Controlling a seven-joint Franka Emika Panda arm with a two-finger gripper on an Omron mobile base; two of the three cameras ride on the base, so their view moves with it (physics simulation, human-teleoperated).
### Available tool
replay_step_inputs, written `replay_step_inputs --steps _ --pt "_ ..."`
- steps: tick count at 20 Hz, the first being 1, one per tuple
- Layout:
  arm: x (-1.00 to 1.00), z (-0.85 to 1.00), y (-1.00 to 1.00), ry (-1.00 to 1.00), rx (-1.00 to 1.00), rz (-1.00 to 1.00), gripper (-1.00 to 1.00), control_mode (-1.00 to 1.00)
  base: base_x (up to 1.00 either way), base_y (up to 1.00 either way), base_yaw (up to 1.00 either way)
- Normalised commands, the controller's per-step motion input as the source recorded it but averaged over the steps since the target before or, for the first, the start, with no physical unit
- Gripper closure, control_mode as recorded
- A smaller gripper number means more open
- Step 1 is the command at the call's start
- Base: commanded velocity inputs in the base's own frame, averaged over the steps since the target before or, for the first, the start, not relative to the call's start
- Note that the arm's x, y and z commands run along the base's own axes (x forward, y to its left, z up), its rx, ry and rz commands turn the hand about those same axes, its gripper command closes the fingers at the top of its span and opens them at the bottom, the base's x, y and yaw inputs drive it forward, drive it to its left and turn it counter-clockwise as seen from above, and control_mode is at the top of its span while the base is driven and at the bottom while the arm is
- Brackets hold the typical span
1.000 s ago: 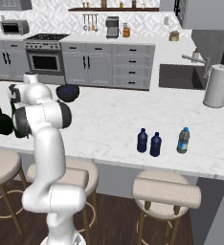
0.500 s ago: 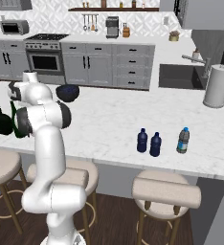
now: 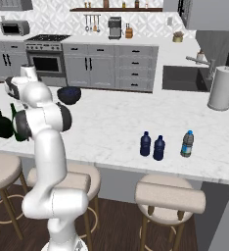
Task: Move the plastic bottles in the middle to the plastics group, and the glass bottles in the middle to the glass group.
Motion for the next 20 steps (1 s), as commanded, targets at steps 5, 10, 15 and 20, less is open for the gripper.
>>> replay_step_inputs --steps 5,10,15,20 --pt "-0.19 0.39 -0.73 -0.14 0.03 0.04 -1.00 -1.00 0.00 0.00 0.00" --pt "-0.54 -0.02 -1.00 -0.08 -0.02 0.06 -1.00 -1.00 0.00 0.00 0.00" --pt "-0.78 -0.09 -0.86 -0.13 -0.01 0.17 -1.00 -1.00 0.00 0.00 0.00" --pt "-0.99 0.12 -0.52 -0.02 0.00 0.19 -1.00 -1.00 0.00 0.00 0.00"
